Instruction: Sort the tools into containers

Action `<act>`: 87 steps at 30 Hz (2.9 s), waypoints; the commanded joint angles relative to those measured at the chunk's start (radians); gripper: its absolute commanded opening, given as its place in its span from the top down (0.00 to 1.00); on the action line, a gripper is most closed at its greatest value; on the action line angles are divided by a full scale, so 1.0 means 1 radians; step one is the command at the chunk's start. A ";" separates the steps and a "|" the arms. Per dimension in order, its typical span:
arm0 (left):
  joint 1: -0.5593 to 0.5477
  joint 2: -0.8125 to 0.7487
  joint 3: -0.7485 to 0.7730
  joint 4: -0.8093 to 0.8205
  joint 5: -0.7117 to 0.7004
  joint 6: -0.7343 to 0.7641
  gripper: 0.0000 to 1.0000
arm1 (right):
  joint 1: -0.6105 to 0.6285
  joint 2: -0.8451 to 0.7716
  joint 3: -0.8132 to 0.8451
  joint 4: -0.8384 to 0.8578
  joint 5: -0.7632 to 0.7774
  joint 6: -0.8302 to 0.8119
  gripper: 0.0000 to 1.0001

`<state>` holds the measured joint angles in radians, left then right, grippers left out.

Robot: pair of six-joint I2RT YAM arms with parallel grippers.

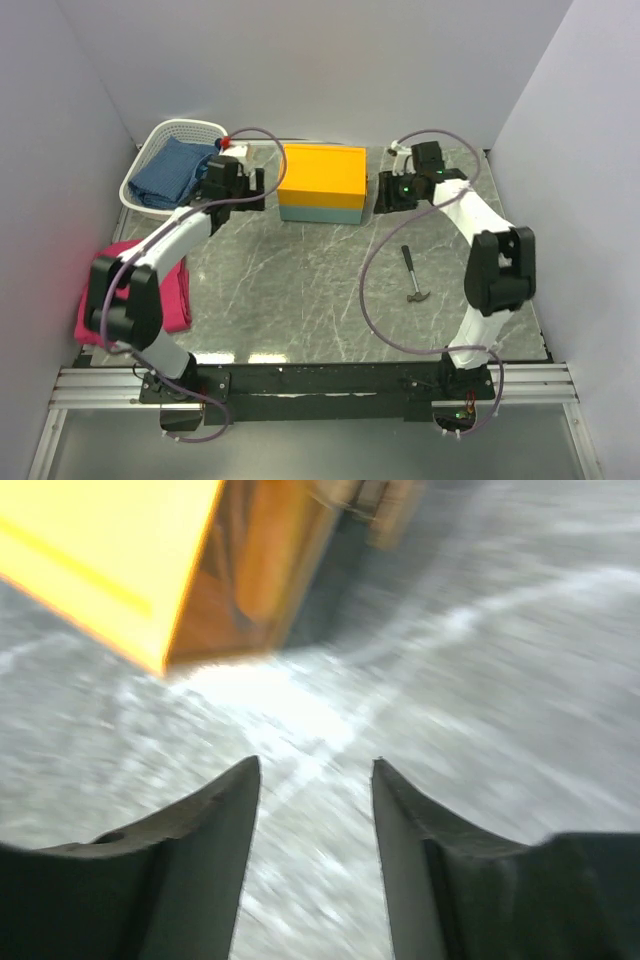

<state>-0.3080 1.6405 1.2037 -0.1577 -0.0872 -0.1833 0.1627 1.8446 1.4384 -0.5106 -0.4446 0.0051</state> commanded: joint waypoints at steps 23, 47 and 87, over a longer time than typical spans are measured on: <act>0.095 -0.177 -0.130 0.020 -0.065 -0.027 0.09 | -0.057 -0.134 -0.406 -0.246 0.316 -0.338 0.48; 0.095 -0.106 -0.069 0.086 0.040 -0.015 0.09 | -0.008 -0.111 0.408 -0.235 0.044 -0.430 1.00; 0.168 -0.265 -0.228 0.086 0.078 -0.019 0.07 | 0.370 0.367 0.826 -0.267 0.290 -1.166 0.85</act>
<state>-0.1452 1.4090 0.9424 -0.0811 -0.0227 -0.2039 0.5095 2.2169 2.2604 -0.8379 -0.2077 -1.1538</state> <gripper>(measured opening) 0.926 0.063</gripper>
